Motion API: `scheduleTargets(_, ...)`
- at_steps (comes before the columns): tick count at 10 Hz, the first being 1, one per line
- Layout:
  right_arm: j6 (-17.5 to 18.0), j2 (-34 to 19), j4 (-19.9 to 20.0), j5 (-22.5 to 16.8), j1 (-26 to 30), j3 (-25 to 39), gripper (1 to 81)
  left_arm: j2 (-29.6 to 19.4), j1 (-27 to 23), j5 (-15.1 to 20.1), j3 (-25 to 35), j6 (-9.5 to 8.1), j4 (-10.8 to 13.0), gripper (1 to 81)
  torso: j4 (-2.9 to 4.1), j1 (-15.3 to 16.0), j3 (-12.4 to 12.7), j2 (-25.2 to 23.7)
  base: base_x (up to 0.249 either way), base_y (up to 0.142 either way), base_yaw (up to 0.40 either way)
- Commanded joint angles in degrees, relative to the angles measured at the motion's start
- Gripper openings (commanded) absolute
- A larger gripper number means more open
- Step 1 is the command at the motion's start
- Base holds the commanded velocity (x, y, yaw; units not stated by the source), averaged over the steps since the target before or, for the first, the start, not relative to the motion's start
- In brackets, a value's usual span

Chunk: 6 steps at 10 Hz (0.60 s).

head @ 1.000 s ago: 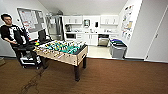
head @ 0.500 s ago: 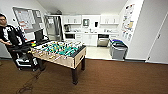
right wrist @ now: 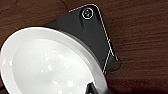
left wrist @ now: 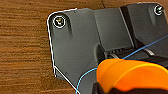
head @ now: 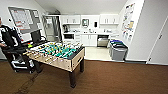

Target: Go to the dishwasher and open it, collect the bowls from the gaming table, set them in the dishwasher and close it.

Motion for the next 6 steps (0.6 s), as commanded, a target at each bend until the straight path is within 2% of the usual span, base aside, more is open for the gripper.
scheduleTargets(1, -0.27, -0.82, -0.53, -2.70, 2.56, 0.03, 1.0, -0.27, -2.71, 3.35, -0.24, 0.50, 0.47, 1.0, 0.00, 0.00, 0.00, 0.00, 0.192, -0.100, 0.000)
scheduleTargets(6, -0.27, -0.91, -0.53, -2.61, 2.56, 0.03, 1.0, -0.19, -2.71, 3.36, -0.24, 0.50, 0.55, 1.0, 0.00, 0.02, 0.00, 0.00, 0.192, -0.100, 0.000)
